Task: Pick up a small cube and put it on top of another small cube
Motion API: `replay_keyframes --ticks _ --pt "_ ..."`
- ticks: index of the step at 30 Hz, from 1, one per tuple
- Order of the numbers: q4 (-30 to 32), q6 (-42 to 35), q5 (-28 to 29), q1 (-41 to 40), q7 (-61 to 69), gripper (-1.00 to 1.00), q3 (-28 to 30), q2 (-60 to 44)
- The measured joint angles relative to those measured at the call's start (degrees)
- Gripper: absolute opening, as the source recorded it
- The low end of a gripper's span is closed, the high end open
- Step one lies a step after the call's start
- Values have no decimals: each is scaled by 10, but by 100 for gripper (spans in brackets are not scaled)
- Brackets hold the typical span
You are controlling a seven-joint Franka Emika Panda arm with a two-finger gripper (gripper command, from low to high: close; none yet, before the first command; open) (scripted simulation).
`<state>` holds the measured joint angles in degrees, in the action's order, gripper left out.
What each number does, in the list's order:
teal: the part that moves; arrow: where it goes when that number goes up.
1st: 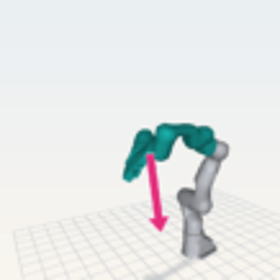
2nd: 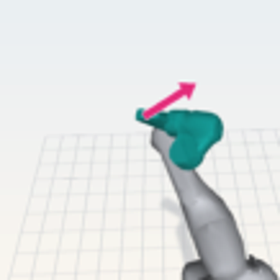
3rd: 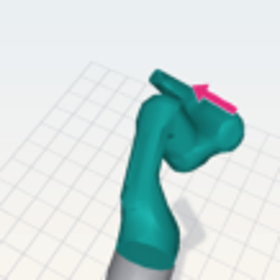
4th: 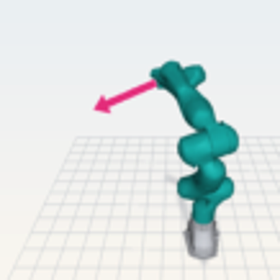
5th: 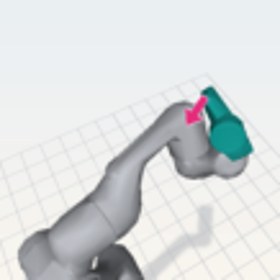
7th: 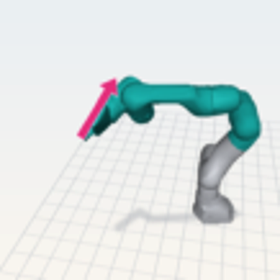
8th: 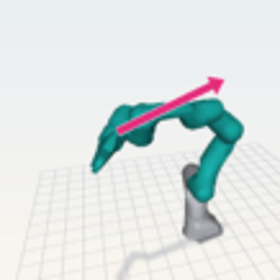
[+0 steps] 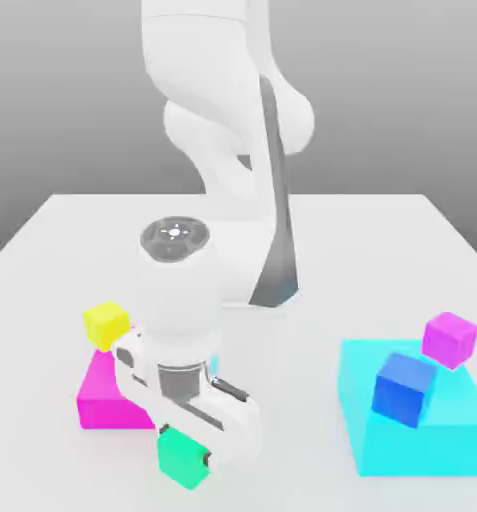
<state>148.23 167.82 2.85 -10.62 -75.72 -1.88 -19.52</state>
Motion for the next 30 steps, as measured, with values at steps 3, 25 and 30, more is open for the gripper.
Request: replay_keyframes --ticks 3,25,30 --pt "0 2 1 0 0 -100 0 -3" --pt "8 -273 -86 280 -14 -100 -225 287" --pt "18 -233 -72 280 -26 100 -229 255"
